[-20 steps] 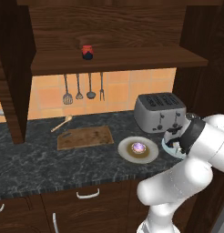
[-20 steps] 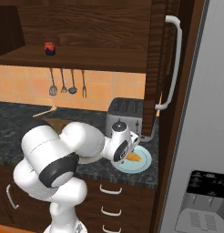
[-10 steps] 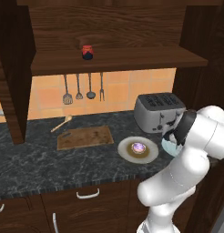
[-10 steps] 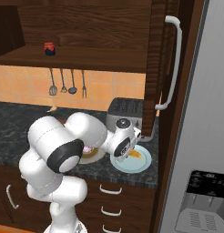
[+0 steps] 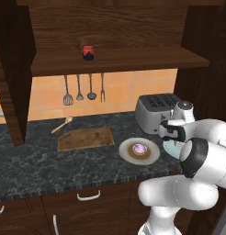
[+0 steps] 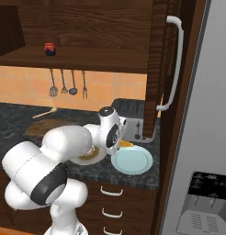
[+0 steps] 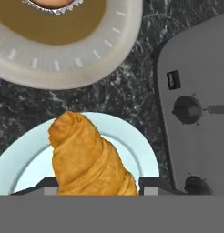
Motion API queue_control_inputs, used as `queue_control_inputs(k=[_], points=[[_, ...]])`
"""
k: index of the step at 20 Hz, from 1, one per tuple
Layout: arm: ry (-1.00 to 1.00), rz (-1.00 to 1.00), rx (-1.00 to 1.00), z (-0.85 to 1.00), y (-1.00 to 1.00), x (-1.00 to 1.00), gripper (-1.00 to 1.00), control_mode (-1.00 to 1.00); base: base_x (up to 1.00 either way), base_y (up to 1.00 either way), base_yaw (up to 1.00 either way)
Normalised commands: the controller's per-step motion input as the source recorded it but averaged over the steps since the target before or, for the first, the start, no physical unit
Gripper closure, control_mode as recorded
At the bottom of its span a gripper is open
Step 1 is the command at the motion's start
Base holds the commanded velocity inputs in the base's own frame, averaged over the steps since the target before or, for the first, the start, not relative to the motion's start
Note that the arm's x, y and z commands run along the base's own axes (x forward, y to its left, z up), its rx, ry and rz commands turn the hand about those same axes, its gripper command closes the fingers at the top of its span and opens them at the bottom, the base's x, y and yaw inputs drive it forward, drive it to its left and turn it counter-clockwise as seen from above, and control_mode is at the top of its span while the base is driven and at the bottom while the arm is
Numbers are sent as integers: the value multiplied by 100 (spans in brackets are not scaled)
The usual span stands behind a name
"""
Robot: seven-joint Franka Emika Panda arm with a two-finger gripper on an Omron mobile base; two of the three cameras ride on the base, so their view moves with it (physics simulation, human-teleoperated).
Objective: From the different types of pastries on the counter, select a croissant and place it on the cutting board. Then retrieve a jar of jam from the cabinet and place it alongside the croissant on the cutting board.
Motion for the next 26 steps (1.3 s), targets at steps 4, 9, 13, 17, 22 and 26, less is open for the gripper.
queue_control_inputs(k=[4,9,13,17,22,26], points=[[1,25,-18,38,97,-22,100,-100,0,0,0],[6,29,18,22,79,34,100,-100,0,0,0],[0,49,18,10,64,61,100,-100,0,0,0],[-4,54,8,14,64,46,100,-100,0,0,0],[-13,42,-7,33,74,13,100,-100,0,0,0],[-1,32,-26,3,97,2,100,-100,0,0,0]])
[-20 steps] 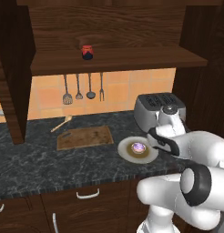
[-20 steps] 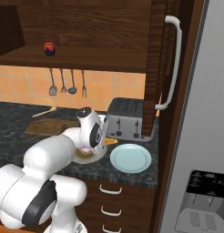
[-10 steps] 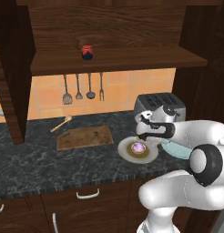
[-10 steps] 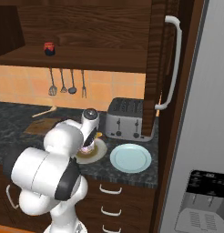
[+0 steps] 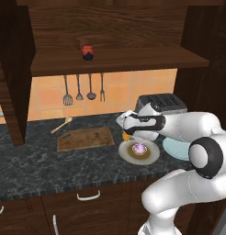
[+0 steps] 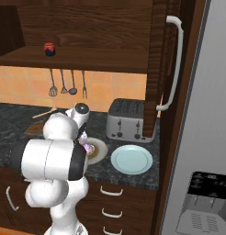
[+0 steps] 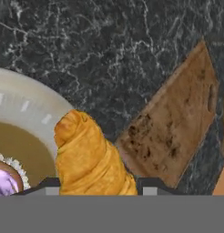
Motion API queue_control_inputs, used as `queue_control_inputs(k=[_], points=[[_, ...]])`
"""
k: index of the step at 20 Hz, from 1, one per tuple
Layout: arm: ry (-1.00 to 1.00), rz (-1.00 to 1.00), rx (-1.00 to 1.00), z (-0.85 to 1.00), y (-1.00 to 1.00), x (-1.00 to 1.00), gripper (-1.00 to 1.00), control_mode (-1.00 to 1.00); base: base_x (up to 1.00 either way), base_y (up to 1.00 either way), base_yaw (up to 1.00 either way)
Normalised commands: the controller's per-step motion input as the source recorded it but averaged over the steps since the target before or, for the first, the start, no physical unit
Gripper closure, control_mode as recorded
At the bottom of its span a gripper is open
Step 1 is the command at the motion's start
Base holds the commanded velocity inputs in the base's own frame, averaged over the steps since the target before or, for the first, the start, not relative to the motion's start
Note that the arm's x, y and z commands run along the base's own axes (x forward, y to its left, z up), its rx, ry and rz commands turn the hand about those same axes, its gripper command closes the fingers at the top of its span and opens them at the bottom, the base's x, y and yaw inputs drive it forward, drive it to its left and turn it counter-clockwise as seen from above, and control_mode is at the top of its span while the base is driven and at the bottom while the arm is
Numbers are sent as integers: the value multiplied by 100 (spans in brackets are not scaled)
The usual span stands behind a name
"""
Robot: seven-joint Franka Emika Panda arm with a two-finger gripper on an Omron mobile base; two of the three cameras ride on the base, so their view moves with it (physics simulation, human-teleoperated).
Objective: From the different types of pastries on the counter, select a croissant and place it on the cutting board. Then retrieve a jar of jam from the cabinet and place it alongside the croissant on the cutting board.
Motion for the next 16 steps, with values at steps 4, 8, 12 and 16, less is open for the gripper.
queue_control_inputs(k=[4,8,12,16], points=[[-1,33,-8,1,96,35,100,-100,0,0,0],[-4,28,0,9,65,62,100,-100,0,0,0],[1,5,3,-9,44,3,100,-100,0,0,0],[0,3,3,-42,46,51,100,-100,0,0,0]])
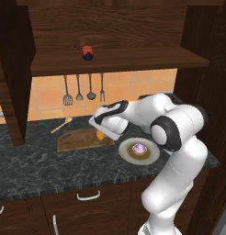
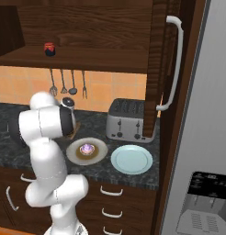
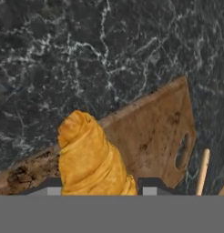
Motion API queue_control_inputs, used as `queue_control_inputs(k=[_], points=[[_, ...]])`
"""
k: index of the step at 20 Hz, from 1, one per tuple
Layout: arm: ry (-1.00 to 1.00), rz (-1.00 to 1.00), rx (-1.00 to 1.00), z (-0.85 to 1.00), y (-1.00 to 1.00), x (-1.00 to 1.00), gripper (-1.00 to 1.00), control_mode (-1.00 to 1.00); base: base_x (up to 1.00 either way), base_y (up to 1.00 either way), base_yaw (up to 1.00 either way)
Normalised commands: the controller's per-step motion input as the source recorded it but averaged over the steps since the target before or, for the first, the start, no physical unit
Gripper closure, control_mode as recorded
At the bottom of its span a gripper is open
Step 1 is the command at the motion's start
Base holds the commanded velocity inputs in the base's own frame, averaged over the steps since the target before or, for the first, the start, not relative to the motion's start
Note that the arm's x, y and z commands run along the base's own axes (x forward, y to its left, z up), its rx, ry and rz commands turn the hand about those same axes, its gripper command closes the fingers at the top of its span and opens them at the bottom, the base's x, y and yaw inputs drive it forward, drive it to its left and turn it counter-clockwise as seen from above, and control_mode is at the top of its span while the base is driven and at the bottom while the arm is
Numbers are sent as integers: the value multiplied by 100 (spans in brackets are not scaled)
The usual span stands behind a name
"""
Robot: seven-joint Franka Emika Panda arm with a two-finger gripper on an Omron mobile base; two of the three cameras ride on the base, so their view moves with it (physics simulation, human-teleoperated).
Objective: From the different types of pastries on the counter, select a croissant and place it on the cutting board. Then retrieve a jar of jam from the cabinet and place it alongside the croissant on the cutting board.
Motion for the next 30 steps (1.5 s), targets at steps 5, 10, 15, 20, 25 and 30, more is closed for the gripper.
queue_control_inputs(k=[5,10,15,20,25,30], points=[[0,0,-1,-5,5,37,100,-100,0,0,0],[0,0,-3,0,5,28,-100,-100,0,0,0],[-2,0,-6,5,7,24,-100,-100,0,0,0],[-7,0,-3,44,3,2,-100,-100,0,0,0],[-7,0,0,82,0,-2,-100,-100,0,0,0],[-11,0,0,82,0,-18,-100,-100,0,0,0]])
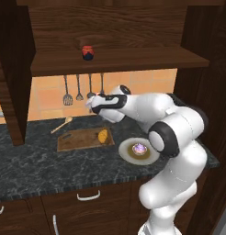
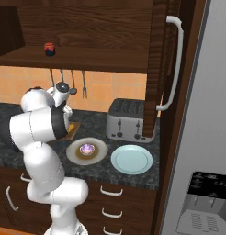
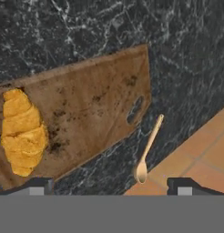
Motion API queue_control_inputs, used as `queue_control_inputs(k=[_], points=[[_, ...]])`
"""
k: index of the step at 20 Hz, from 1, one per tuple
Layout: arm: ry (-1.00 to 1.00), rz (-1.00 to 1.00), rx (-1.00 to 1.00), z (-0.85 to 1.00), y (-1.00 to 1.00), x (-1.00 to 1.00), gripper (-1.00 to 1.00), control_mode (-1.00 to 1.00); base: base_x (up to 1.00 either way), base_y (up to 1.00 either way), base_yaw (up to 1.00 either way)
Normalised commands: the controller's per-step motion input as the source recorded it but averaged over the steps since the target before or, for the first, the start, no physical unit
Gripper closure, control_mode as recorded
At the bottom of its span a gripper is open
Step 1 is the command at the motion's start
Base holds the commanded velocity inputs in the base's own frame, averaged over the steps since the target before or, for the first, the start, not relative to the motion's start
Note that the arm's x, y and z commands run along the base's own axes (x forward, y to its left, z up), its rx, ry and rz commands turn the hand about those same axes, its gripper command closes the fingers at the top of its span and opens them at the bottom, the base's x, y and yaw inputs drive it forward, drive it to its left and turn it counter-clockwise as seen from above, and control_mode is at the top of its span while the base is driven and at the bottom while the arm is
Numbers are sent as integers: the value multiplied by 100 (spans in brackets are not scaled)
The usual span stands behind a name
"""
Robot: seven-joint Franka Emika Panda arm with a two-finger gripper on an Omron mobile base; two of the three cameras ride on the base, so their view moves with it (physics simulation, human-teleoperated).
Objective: From the different types of pastries on the counter, select a croissant and place it on the cutting board. Then retrieve a jar of jam from the cabinet and place it alongside the croissant on the cutting board.
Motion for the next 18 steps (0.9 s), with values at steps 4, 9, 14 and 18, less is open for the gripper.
queue_control_inputs(k=[4,9,14,18], points=[[-11,1,0,80,13,-49,-100,-100,0,0,0],[-9,12,-7,61,23,-67,-100,-100,0,0,0],[-5,14,-18,57,7,-71,-100,-100,0,0,0],[0,9,-33,60,0,-57,-100,-100,0,0,0]])
